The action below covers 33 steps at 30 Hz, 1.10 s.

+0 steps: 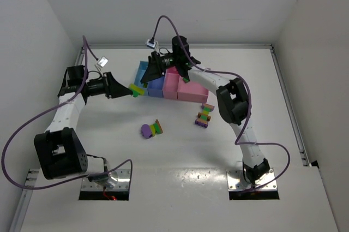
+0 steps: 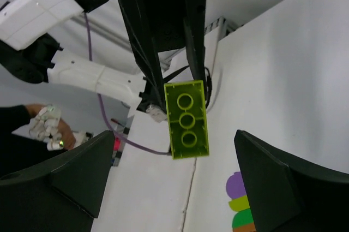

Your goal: Sort the legos into containers by color

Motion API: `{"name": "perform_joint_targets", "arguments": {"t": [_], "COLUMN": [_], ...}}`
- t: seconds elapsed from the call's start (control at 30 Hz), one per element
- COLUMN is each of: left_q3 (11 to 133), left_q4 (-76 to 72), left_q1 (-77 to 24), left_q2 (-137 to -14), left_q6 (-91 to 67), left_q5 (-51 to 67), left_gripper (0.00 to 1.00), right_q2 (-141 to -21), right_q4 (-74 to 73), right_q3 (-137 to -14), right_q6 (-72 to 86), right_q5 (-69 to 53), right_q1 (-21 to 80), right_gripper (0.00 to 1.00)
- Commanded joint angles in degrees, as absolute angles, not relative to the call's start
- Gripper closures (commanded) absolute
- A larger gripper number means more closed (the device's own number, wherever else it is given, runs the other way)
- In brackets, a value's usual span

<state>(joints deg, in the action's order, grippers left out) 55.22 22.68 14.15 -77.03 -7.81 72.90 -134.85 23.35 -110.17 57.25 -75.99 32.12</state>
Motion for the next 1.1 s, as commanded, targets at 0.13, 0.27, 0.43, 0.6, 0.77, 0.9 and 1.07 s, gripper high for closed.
{"name": "perform_joint_targets", "arguments": {"t": [0.13,0.27,0.43,0.6,0.77,0.9,1.07], "left_q3": [60.0,61.1,61.1,61.1,60.6,60.6,55.6], "left_q4": [21.2,21.2,21.2,21.2,22.0,32.1,35.3], "left_q1": [10.9,9.8,9.8,9.8,9.8,9.8,9.8], "left_q2": [-77.0,-77.0,-77.5,-77.5,-77.5,-77.5,-73.9], "left_q6": [-6.0,-6.0,-6.0,-6.0,-5.3,3.0,7.5], "left_q5": [77.2,75.9,74.5,74.0,74.0,73.5,71.9], "left_gripper": [0.99,0.99,0.99,0.99,0.99,0.99,0.99], "right_q2": [-135.3,-135.8,-135.8,-136.4,-137.0,-139.9,-144.8], "right_q4": [27.7,27.7,27.7,28.2,28.2,26.5,21.5], "right_q3": [-113.6,-113.6,-113.1,-113.7,-115.1,-120.6,-131.3], "right_q6": [59.0,59.0,59.0,59.5,59.5,60.0,57.9], "right_q5": [-80.2,-80.7,-82.3,-83.7,-83.7,-79.9,-75.9], "right_q1": [33.9,35.0,35.0,35.0,35.0,32.7,29.0], "right_gripper": [0.07,0.10,0.63,0.84,0.95,0.98,0.99]}}
